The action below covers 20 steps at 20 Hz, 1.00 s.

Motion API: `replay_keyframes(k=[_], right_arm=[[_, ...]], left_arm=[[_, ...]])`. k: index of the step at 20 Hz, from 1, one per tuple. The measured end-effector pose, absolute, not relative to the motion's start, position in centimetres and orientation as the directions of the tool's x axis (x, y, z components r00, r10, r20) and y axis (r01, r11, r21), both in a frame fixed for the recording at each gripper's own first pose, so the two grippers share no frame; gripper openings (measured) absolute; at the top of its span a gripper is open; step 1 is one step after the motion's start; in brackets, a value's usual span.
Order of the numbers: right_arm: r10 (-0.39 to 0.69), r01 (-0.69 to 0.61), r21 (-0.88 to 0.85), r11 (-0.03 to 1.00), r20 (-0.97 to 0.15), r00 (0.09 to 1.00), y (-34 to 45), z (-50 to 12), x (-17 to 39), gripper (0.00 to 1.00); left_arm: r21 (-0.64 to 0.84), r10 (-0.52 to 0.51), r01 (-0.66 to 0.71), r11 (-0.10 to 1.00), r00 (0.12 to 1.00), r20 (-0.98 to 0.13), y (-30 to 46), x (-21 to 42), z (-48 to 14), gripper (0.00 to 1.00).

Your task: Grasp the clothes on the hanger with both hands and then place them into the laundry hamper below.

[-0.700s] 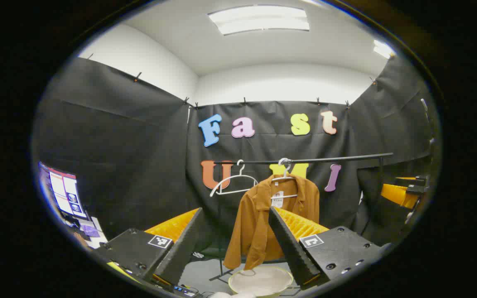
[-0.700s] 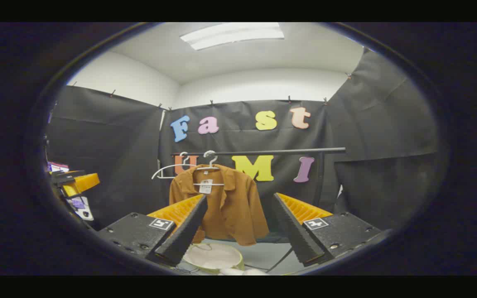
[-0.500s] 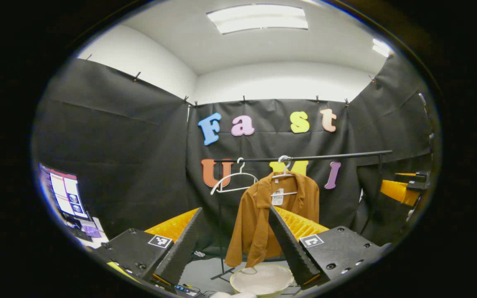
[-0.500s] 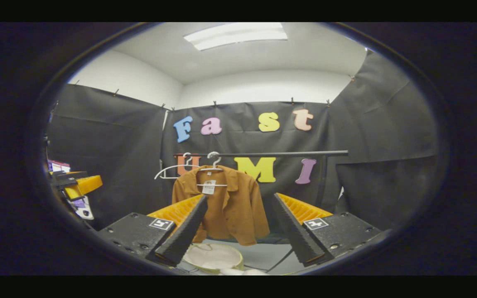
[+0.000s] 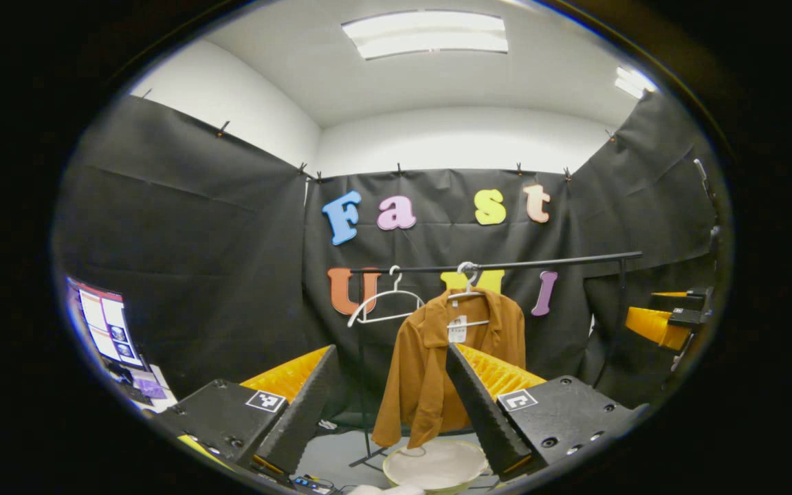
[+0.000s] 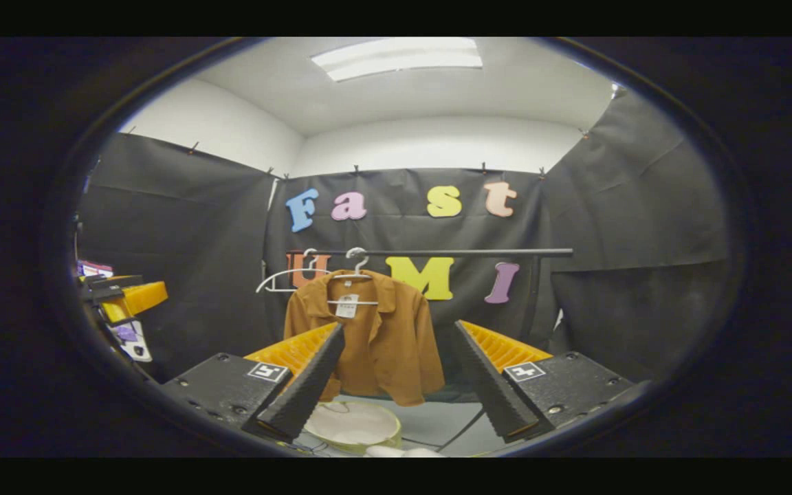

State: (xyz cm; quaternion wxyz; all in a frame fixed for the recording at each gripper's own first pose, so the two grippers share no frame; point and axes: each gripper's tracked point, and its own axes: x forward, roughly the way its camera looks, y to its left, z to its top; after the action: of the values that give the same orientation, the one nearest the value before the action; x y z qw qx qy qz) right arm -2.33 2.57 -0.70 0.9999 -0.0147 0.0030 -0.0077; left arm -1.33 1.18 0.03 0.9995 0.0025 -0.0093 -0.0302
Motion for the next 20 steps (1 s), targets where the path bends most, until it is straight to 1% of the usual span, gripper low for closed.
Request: replay_keyframes(k=[5,6,11,14,15,17,20], right_arm=[[-0.022,0.022,-0.038,0.999,-0.018,1.0,3.1,-1.4,-2.3,1.0],[-0.02,0.019,-0.044,0.999,-0.023,1.0,3.2,-1.8,-2.2,0.99],[-0.015,0.012,-0.054,0.998,-0.05,0.999,3.0,-3.2,-0.4,1.0],[0.001,-0.003,-0.039,0.999,-0.068,0.998,2.7,-4.7,2.1,0.99],[0.011,-0.013,-0.033,0.999,-0.074,0.997,2.9,-5.4,3.5,1.0],[0.022,-0.025,-0.032,0.999,-0.087,0.996,2.5,-6.8,6.1,0.99],[0.042,-0.045,-0.024,0.999,-0.098,0.994,1.7,-8.0,10.0,0.99]], left_arm=[[0.002,-0.089,0.088,0.996,0.996,0.03,1.0,-0.9,-0.3,1.0],[-0.003,-0.099,0.099,0.995,0.995,0.028,0.6,-0.6,-0.5,1.0],[-0.039,-0.125,0.127,0.991,0.991,0.041,-0.7,1.2,-1.6,1.0],[-0.038,-0.153,0.153,0.987,0.988,0.013,-2.1,3.4,-3.5,1.0],[-0.036,-0.151,0.151,0.988,0.989,0.006,-2.2,4.2,-4.1,1.0],[-0.019,-0.132,0.132,0.991,0.991,0.003,-2.7,6.0,-5.1,1.0],[0.0,-0.129,0.129,0.992,0.991,0.022,-4.5,9.4,-6.1,1.0]])
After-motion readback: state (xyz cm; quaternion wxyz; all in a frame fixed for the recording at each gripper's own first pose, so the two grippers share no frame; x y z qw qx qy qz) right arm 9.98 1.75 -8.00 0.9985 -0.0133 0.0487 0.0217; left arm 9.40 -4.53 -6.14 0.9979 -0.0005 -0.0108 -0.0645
